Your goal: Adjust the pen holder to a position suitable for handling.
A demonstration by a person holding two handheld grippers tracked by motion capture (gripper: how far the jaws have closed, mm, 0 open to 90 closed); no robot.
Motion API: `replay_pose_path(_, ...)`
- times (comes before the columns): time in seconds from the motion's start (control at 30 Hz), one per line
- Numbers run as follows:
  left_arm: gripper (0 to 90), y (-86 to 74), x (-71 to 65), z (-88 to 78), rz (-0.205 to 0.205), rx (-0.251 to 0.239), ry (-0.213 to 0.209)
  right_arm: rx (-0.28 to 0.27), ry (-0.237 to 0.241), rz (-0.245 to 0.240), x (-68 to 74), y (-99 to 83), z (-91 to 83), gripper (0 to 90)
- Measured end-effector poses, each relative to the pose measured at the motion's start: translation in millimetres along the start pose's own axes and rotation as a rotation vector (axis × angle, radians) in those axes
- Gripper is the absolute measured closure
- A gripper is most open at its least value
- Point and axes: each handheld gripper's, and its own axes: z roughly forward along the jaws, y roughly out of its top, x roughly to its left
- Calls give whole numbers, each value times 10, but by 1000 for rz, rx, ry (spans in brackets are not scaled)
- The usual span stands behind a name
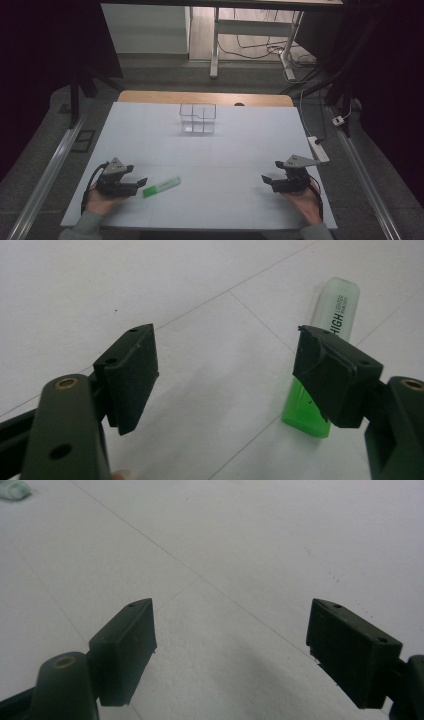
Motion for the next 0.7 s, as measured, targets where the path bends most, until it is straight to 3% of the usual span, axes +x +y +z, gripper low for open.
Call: replay_pose_path(0.7,265,35,25,-23,8,-5,-11,13,12,3,4,-22,32,198)
